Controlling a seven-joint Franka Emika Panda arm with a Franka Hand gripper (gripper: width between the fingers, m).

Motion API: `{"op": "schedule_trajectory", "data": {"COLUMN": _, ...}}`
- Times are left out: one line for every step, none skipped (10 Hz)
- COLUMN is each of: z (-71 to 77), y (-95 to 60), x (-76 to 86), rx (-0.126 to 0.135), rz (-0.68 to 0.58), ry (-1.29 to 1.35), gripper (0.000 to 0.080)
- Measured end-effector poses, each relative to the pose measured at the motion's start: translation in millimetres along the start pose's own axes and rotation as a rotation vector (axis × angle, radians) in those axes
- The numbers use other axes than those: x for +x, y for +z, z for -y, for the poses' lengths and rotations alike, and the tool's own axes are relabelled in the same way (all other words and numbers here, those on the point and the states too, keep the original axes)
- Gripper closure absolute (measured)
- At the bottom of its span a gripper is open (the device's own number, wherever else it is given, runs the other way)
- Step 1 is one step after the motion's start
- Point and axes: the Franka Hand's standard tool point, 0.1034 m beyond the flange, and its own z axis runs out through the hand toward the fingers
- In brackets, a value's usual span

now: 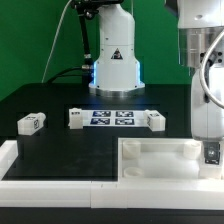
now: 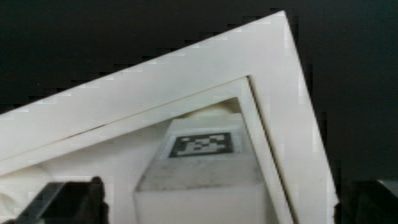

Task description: Assemble one leg

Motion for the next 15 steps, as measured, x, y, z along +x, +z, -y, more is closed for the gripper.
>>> {"op": "schedule_trajectory", "data": {"z": 0.0, "y": 0.0, "x": 0.0, "rx": 0.000, "rz": 0.000, "ry": 0.000, "gripper": 0.0151}}
{"op": "schedule_trajectory", "data": {"z": 0.0, "y": 0.0, "x": 0.0, "rx": 0.000, "rz": 0.000, "ry": -0.002, "gripper": 0.0151}}
{"op": "schedule_trajectory", "data": {"z": 0.0, "y": 0.0, "x": 0.0, "rx": 0.000, "rz": 0.000, "ry": -0.050, "gripper": 0.0151}}
{"op": "schedule_trajectory", "data": {"z": 0.4, "y": -0.2, "x": -0.7, "rx": 0.003, "rz": 0.001, "ry": -0.069, "gripper": 0.0151}}
{"op": "schedule_trajectory", "data": {"z": -0.2, "y": 0.0, "x": -1.8, "rx": 0.003, "rz": 0.002, "ry": -0.153, "gripper": 0.0151}}
{"op": "schedule_trajectory", "data": {"z": 0.3, "y": -0.5, "x": -1.9, "rx": 0.004, "rz": 0.000, "ry": -0.307, "gripper": 0.0151}}
{"op": "schedule_trajectory", "data": {"z": 1.3, "y": -1.5, "x": -2.3, "rx": 0.005, "rz": 0.000, "ry": -0.453, "gripper": 0.0151}}
{"op": "schedule_trajectory", "data": {"z": 2.9, "y": -3.6, "x": -3.0, "rx": 0.004, "rz": -0.002, "ry": -0.659, "gripper": 0.0151}}
{"op": "schedule_trajectory", "data": {"z": 3.4, "y": -4.0, "x": -2.9, "rx": 0.004, "rz": -0.007, "ry": -0.796, "gripper": 0.0151}}
{"op": "schedule_trajectory", "data": {"z": 3.5, "y": -4.0, "x": -2.6, "rx": 0.003, "rz": -0.010, "ry": -0.931, "gripper": 0.0151}}
{"op": "schedule_trajectory", "data": {"z": 3.7, "y": -4.1, "x": -2.2, "rx": 0.002, "rz": -0.010, "ry": -1.066, "gripper": 0.0151}}
{"op": "schedule_trajectory", "data": {"z": 4.0, "y": -4.1, "x": -1.7, "rx": 0.001, "rz": -0.012, "ry": -1.170, "gripper": 0.0151}}
{"op": "schedule_trajectory", "data": {"z": 5.0, "y": -4.0, "x": 0.7, "rx": -0.002, "rz": -0.019, "ry": -1.333, "gripper": 0.0151}}
{"op": "schedule_trajectory", "data": {"z": 5.0, "y": -3.1, "x": 3.4, "rx": -0.007, "rz": -0.021, "ry": -1.461, "gripper": 0.0151}}
{"op": "schedule_trajectory", "data": {"z": 4.7, "y": -2.0, "x": 4.2, "rx": -0.006, "rz": -0.026, "ry": -1.554, "gripper": 0.0151}}
